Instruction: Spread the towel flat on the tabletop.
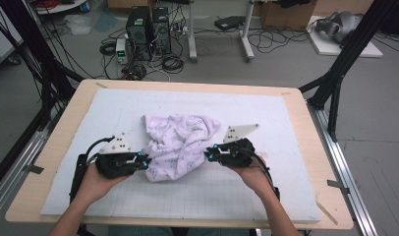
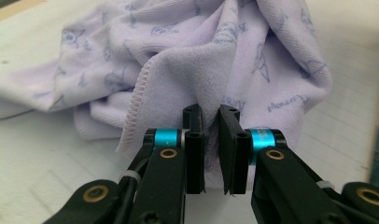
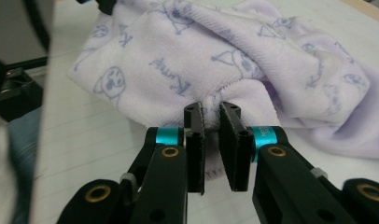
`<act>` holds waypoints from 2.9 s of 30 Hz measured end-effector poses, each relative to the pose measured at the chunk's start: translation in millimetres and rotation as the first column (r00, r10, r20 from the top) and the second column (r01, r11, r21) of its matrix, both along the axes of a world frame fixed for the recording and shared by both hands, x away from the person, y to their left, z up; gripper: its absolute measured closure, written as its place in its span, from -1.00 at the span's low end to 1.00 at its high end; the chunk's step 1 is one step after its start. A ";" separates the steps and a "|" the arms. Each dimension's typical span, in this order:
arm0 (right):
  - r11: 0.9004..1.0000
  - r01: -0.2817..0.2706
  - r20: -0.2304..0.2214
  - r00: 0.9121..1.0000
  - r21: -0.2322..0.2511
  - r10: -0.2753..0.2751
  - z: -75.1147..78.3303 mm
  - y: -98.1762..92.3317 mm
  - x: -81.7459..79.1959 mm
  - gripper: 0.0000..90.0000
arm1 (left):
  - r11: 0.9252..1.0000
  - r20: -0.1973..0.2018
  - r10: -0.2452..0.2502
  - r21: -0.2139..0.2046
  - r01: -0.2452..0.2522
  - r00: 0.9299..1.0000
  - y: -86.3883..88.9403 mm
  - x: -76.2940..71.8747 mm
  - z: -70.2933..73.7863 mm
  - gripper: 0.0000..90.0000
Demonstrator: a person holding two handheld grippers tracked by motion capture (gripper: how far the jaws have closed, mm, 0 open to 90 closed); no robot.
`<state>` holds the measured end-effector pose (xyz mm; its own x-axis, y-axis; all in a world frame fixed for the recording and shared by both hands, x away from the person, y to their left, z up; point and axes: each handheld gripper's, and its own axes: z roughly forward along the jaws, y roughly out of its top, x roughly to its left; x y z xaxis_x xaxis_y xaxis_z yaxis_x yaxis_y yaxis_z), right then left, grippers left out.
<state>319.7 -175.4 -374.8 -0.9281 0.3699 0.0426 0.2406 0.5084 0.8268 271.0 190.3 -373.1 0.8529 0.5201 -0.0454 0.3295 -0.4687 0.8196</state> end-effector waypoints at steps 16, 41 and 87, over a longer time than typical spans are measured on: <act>0.998 0.028 -0.011 1.000 -0.052 -0.029 -17.9 -13.9 -17.4 0.12 | 0.998 -0.012 0.063 -0.002 -0.063 0.998 -3.1 19.2 -18.0 0.14; 0.991 -0.087 -0.047 0.995 -0.097 0.083 -33.5 5.5 -11.4 0.83 | 0.998 -0.027 0.038 0.059 -0.036 0.999 -21.2 34.3 -31.9 0.81; 0.989 -0.088 -0.139 0.988 -0.120 0.071 -32.8 -8.1 -26.9 0.74 | 0.996 -0.067 0.075 -0.050 -0.078 0.995 -3.2 63.4 -28.8 0.61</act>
